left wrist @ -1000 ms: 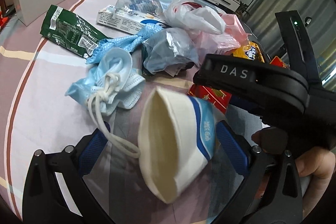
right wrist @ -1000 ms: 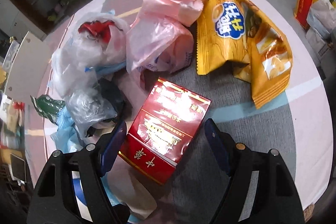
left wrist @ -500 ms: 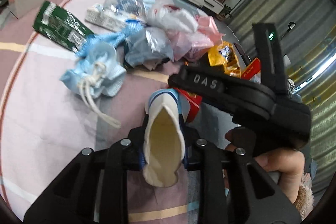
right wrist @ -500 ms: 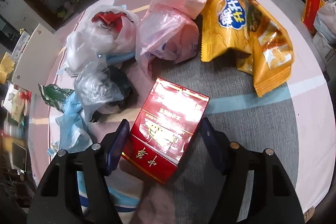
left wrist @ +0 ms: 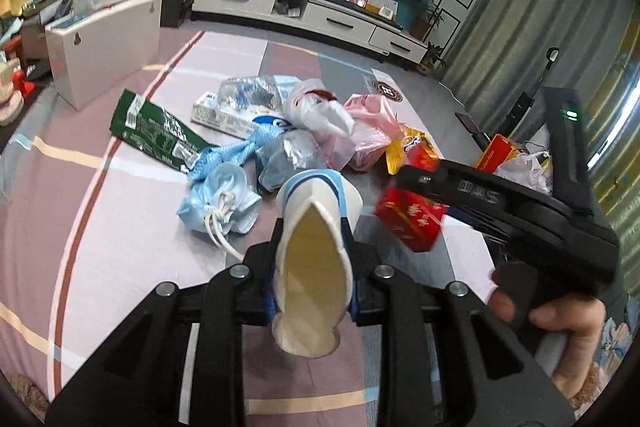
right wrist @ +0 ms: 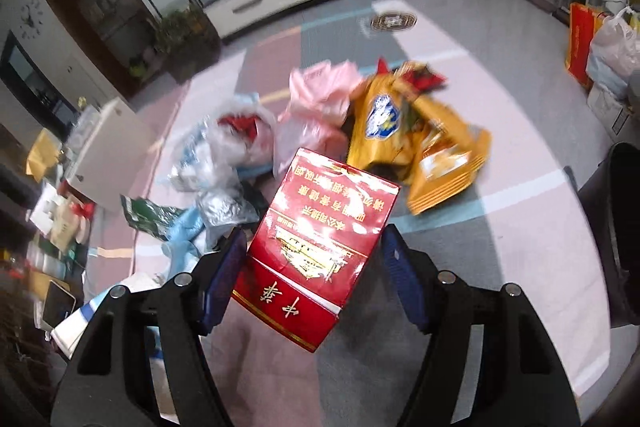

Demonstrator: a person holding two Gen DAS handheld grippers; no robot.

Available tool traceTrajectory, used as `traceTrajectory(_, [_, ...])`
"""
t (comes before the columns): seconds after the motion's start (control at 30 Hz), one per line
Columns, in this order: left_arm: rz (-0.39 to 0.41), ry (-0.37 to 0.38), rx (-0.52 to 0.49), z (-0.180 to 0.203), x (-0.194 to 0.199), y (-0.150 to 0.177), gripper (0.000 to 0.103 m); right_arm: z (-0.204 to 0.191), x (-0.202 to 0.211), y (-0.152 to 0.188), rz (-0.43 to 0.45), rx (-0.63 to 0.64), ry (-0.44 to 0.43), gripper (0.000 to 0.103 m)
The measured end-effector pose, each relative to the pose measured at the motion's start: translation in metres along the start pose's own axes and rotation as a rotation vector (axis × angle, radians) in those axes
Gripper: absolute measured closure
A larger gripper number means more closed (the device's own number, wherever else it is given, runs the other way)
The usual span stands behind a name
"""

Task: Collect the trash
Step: 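Carry both items to the black bin and open both tools to drop them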

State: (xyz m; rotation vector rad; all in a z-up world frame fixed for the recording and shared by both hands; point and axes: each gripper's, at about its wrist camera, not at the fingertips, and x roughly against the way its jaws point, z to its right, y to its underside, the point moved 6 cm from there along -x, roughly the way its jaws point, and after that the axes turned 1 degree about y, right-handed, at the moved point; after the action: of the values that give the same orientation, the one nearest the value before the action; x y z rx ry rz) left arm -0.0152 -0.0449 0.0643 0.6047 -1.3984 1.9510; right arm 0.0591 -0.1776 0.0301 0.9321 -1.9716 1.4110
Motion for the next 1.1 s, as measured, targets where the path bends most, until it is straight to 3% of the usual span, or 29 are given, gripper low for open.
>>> traceTrajectory(0.2, [0.032,-0.011,-0.056,0.027,0.005,-0.004,0.077,0.012,0.043,-0.016,0.130,-0.008,0.004,0.034])
traceTrajectory(0.4, [0.044,0.010,-0.125,0.069,-0.003,-0.012,0.077,0.051,0.097,-0.031,0.265,-0.054,0.015,0.034])
traceTrajectory(0.67, [0.037,0.139,-0.245,0.162,-0.018,-0.018,0.076,0.133,0.153,-0.036,0.401,-0.180,0.116,0.034])
traceTrajectory(0.83, [-0.035,0.256,-0.311,0.222,-0.040,-0.007,0.076,0.198,0.175,-0.025,0.440,-0.320,0.188,0.034])
traceTrajectory(0.97, [-0.139,0.389,-0.312,0.268,-0.069,0.011,0.076,0.254,0.173,-0.009,0.420,-0.475,0.222,0.034])
traceTrajectory(1.1, [-0.254,0.469,-0.315,0.308,-0.102,0.036,0.076,0.296,0.161,0.006,0.383,-0.600,0.261,0.034])
